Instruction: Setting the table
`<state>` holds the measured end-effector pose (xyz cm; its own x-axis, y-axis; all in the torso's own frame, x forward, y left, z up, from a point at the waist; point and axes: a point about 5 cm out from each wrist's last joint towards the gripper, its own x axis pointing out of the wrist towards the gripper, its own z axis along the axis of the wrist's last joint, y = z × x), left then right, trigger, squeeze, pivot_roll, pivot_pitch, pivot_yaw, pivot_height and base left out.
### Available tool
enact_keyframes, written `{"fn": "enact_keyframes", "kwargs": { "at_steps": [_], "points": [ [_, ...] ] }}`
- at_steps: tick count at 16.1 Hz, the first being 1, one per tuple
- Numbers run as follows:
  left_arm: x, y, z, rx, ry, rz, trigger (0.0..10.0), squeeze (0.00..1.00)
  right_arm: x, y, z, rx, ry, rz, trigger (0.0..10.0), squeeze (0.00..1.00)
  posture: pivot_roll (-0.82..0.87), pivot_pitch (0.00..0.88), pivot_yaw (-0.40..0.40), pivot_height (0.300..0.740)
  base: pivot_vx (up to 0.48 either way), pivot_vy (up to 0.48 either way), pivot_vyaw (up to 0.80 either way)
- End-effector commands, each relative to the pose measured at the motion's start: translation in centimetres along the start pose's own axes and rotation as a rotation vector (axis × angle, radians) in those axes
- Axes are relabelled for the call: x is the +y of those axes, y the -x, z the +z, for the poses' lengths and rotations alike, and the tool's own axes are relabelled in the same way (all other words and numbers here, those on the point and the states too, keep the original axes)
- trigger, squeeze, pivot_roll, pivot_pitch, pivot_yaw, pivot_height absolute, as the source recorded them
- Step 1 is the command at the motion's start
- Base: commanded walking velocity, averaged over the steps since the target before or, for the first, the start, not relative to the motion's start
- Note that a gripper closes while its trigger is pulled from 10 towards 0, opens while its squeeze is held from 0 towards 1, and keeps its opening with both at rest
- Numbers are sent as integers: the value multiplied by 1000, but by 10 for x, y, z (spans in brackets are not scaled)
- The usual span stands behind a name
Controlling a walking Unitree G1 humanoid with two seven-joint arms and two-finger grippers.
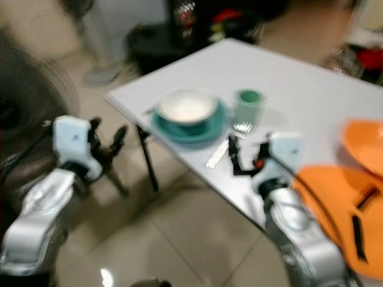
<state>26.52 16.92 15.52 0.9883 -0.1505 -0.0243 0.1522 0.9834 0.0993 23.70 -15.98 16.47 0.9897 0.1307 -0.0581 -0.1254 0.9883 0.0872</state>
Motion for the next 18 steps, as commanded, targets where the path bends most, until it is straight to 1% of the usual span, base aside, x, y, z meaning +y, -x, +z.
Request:
{"fn": "enact_keyframes", "kwargs": {
  "at_steps": [1,2,4,5,6,8,9,11,13,16,18],
  "points": [
    [0,0,3,-9,5,-9,10000,0,-2,0,4,-17,6,-5,10000,1000,18,0,79,740,0,0,800],
    [-6,-1,0,-5,9,-26,10000,0,-2,1,4,-21,-13,-14,10000,1000,20,0,79,740,0,0,800],
    [-12,1,0,1,14,-42,10000,0,-7,-1,1,-18,-22,-30,10000,1000,44,0,69,740,0,0,800],
    [-12,6,0,13,13,-46,10000,0,-8,-4,0,-18,-39,-27,10000,1000,56,0,64,740,0,0,800],
    [-11,7,0,16,14,-47,10000,0,-8,-5,0,-19,-41,-26,10000,1000,63,0,60,740,0,0,800],
    [-4,10,-4,32,7,-44,10000,0,-7,-8,-1,-15,-21,-2,10000,1000,43,0,71,740,0,0,800],
    [-1,8,-4,35,8,-41,10000,0,-7,-9,0,-24,1,0,10000,1000,31,0,75,740,0,0,712],
    [-6,3,-3,34,0,-57,10000,0,-10,-9,-1,-17,-11,-25,10000,1000,42,0,71,740,0,135,0],
    [-9,1,0,29,-1,-59,10000,0,-11,-13,-6,7,23,-54,10000,1000,55,0,67,740,0,279,0],
    [-7,-1,1,27,-6,-55,10000,0,-7,-15,-11,29,49,-63,10000,1000,51,0,73,740,0,290,0],
    [-6,-2,1,29,-6,-53,10000,0,-9,-14,-13,51,35,-83,10000,1000,50,0,81,740,0,289,0]
  ]
}}
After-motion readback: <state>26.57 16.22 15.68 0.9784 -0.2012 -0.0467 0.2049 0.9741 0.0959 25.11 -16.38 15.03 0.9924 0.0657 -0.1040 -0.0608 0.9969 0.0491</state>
